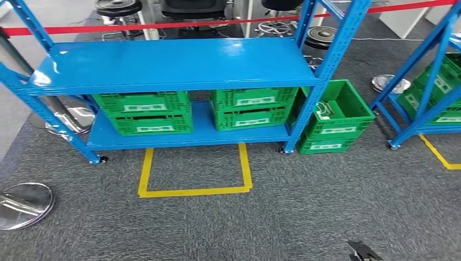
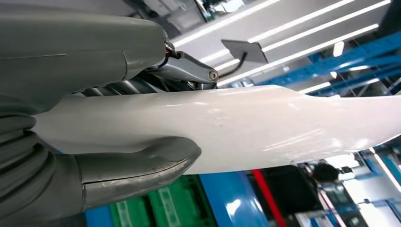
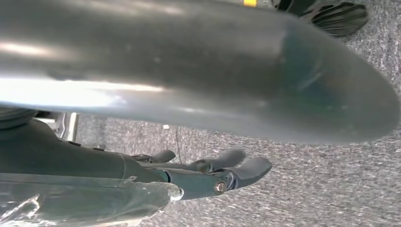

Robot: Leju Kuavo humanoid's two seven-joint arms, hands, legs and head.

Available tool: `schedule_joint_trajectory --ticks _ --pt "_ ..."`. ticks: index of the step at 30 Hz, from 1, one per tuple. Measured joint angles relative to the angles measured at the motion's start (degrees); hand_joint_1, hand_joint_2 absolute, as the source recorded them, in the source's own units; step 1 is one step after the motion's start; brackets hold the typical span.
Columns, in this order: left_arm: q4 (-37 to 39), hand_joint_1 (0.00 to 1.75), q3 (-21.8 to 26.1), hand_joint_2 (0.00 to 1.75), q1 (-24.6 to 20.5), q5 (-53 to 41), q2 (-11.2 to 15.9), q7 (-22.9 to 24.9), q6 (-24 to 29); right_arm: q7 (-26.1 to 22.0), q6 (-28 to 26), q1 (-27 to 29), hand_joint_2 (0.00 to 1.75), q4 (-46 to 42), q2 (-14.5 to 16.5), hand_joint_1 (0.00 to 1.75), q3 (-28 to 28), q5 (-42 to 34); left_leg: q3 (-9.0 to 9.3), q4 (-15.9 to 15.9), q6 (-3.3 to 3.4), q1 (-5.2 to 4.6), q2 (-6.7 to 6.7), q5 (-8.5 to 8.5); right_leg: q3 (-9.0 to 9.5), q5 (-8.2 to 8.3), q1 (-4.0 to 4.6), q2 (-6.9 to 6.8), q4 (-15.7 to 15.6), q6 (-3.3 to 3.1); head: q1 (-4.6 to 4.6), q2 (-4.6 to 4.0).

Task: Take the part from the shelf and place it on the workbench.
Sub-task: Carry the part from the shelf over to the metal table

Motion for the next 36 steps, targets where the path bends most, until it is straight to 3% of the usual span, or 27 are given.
schedule_joint_trajectory --ticks 2,3,5,7,9,11,12,13,14,15,16,18,20,22,24,26,28,29,30,31,33,34,36 --pt "0.18 1.75 -0.12 1.75 -0.33 0.3 -0.15 1.47 1.79 0.05 -0.19 0.08 0.0 0.01 0.05 0.0 -0.09 0.0 0.06 0.22 -0.33 -0.03 -1.29 -0.03 3.79 4.27 -0.34 1.91 -8.39 -0.01 -0.01 0.0" --pt "0.26 1.75 -0.2 1.75 -0.59 0.32 -0.15 2.37 3.25 0.07 -0.26 0.1 0.0 0.01 0.08 0.0 -0.12 0.01 -0.17 0.49 -0.6 -0.08 -1.9 -0.01 5.3 5.34 -0.54 3.0 -11.66 -0.06 -0.04 0.0" --pt "0.4 1.75 -0.39 1.75 -1.05 0.26 -0.09 3.83 6.72 0.12 -0.39 0.08 0.0 0.02 0.15 0.0 -0.22 0.07 -0.95 0.91 -1.29 -0.07 -2.99 0.24 6.15 5.33 -0.63 3.95 -13.7 -0.29 -0.08 0.01" --pt "0.55 1.75 -0.77 1.75 -1.23 1.24 0.22 4.31 8.29 0.11 -0.56 0.01 0.0 0.02 0.25 0.0 -0.39 0.33 -1.57 1.17 -1.94 0.07 -3.45 0.36 5.94 5.43 -0.61 2.84 -13.61 -0.89 -0.06 0.01" --pt "0.66 1.75 -1.32 1.75 -1.43 2.62 0.82 4.33 7.98 0.04 -0.68 -0.03 0.0 0.0 0.33 0.0 -0.52 0.62 -2.81 3.45 -2.54 -0.03 -1.44 -1.32 5.87 5.63 -0.7 1.63 -13.7 -1.66 -0.27 0.0" --pt "0.78 1.75 -1.98 1.75 -1.65 3.53 1.46 4.26 6.8 -0.06 -0.73 0.07 0.0 -0.01 0.34 0.0 -0.58 0.76 -6.1 10.4 -3.05 -0.04 0.98 -5.12 5.76 5.69 -0.68 0.32 -13.75 -2.09 -0.49 0.0" --pt "0.89 1.75 -2.33 1.75 -1.64 3.97 1.81 4.24 5.98 -0.1 -0.73 0.16 0.0 -0.01 0.34 0.0 -0.61 0.81 -8.04 14.5 -3.22 0.04 1.34 -6.82 5.7 5.69 -0.66 -0.4 -13.74 -2.13 -0.49 0.0" --pt "1.02 1.75 -2.61 1.75 -1.54 4.42 2.18 4.34 5.16 -0.12 -0.73 0.22 0.0 -0.01 0.34 0.0 -0.62 0.86 -9.44 17.47 -3.32 0.11 1.46 -7.68 5.65 5.68 -0.65 -1.1 -13.74 -2.14 -0.49 0.0" --pt "1.16 1.75 -2.82 1.75 -1.45 4.93 2.56 4.55 4.38 -0.14 -0.73 0.22 0.0 0.0 0.34 0.0 -0.62 0.88 -9.87 18.42 -3.36 0.16 1.5 -7.42 5.63 5.68 -0.65 -1.76 -13.74 -2.14 -0.5 0.0" --pt "1.3 1.75 -2.94 1.75 -1.4 5.49 2.91 4.77 3.66 -0.16 -0.72 0.17 0.0 0.0 0.34 0.0 -0.63 0.91 -9.13 17.05 -3.33 0.19 1.62 -6.1 5.66 5.67 -0.65 -2.36 -13.74 -2.12 -0.51 0.0" --pt "1.39 1.75 -3.01 1.75 -1.38 6.05 3.27 4.97 2.81 -0.18 -0.71 0.11 0.0 -0.01 0.35 0.0 -0.63 0.95 -7.34 13.71 -3.25 0.19 2.07 -4.11 5.75 5.63 -0.65 -2.93 -13.74 -2.07 -0.51 0.0" --pt "1.49 1.75 -3.15 1.75 -1.42 6.83 3.99 4.81 1.06 -0.27 -0.63 0.07 0.0 -0.02 0.3 0.0 -0.63 0.98 -3.1 5.72 -2.94 0.03 4.32 -0.98 5.89 5.43 -0.35 -3.92 -13.59 -1.72 -0.58 -0.01" --pt "1.55 1.75 -3.3 1.75 -1.34 6.97 4.47 4.13 -0.03 -0.34 -0.56 0.09 0.0 -0.02 0.24 0.0 -0.63 1.01 -1.36 1.93 -2.4 -0.15 5.67 -0.31 5.9 5.22 0.1 -4.89 -13.42 -1.21 -0.52 -0.01" --pt "1.66 1.75 -3.34 1.75 -1.11 6.72 4.66 3.29 -0.39 -0.3 -0.56 -0.02 0.0 -0.02 0.22 0.0 -0.63 1.14 -1.67 1.77 -1.71 -0.16 4.71 -0.34 5.99 5.11 0.18 -5.86 -13.47 -0.71 -0.32 0.0" --pt "1.74 1.75 -3.34 1.75 -1.08 6.61 4.73 2.79 -0.74 -0.23 -0.55 -0.27 0.0 -0.02 0.22 0.0 -0.63 1.38 -1.8 1.68 -1.02 0.0 3.66 -0.13 5.39 3.75 -0.04 -4.41 -11.91 -0.19 -0.17 0.0" --pt "1.79 1.75 -3.36 1.75 -1.2 7.1 4.72 2.69 -1.35 -0.33 -0.56 -0.37 0.0 -0.02 0.22 0.0 -0.63 1.59 -1.88 1.62 -0.49 0.09 2.67 0.04 2.58 0.23 -0.15 -1.46 -5.63 0.08 -0.11 0.0" --pt "1.92 1.75 -3.36 1.75 -1.19 7.57 4.7 2.48 -2.02 -0.64 -0.66 -0.24 0.0 -0.01 0.24 0.0 -0.63 1.74 -1.96 1.63 -0.26 0.01 1.47 0.12 -1.06 -2.77 -0.08 -0.28 2.02 0.02 -0.12 0.0" --pt "2.0 1.75 -3.35 1.75 -1.16 7.55 4.7 2.28 -2.27 -0.8 -0.7 -0.17 0.0 -0.01 0.25 0.0 -0.63 1.81 -1.96 1.65 -0.23 -0.02 0.81 0.15 -1.96 -2.82 -0.06 -0.17 3.66 -0.04 -0.13 0.0" --pt "2.08 1.75 -3.34 1.75 -1.13 7.43 4.69 2.06 -2.6 -0.92 -0.73 -0.11 0.0 -0.01 0.25 0.0 -0.63 1.87 -1.93 1.68 -0.24 -0.04 0.09 0.18 -1.78 -1.71 -0.08 -0.11 2.96 -0.14 -0.13 0.0" --pt "2.16 1.75 -3.32 1.75 -1.1 7.33 4.69 1.85 -3.08 -0.98 -0.74 -0.09 0.0 -0.01 0.24 0.0 -0.63 1.92 -1.88 1.72 -0.29 -0.02 -0.64 0.2 -0.5 0.32 -0.13 0.14 0.02 -0.24 -0.13 0.0" --pt "2.31 1.75 -3.26 1.75 -1.1 7.52 4.69 1.46 -4.39 -0.95 -0.74 -0.09 0.0 -0.02 0.22 0.0 -0.66 1.96 -1.92 1.97 -0.59 -0.04 -1.97 0.22 3.23 4.02 -0.42 2.14 -8.16 -0.32 -0.13 0.0" --pt "2.37 1.75 -3.19 1.75 -1.1 7.79 4.69 1.24 -5.1 -0.87 -0.7 -0.1 0.0 -0.01 0.22 0.0 -0.67 1.97 -2.1 2.13 -0.87 -0.08 -2.58 0.29 4.52 4.86 -0.57 3.12 -10.92 -0.36 -0.16 0.0" --pt "2.44 1.75 -2.98 1.75 -1.03 8.6 4.65 0.85 -6.54 -0.67 -0.59 -0.19 0.0 -0.01 0.24 0.0 -0.74 1.98 -2.62 2.28 -1.58 -0.08 -3.71 0.61 5.21 4.85 -0.58 3.7 -12.39 -0.61 -0.22 0.0"
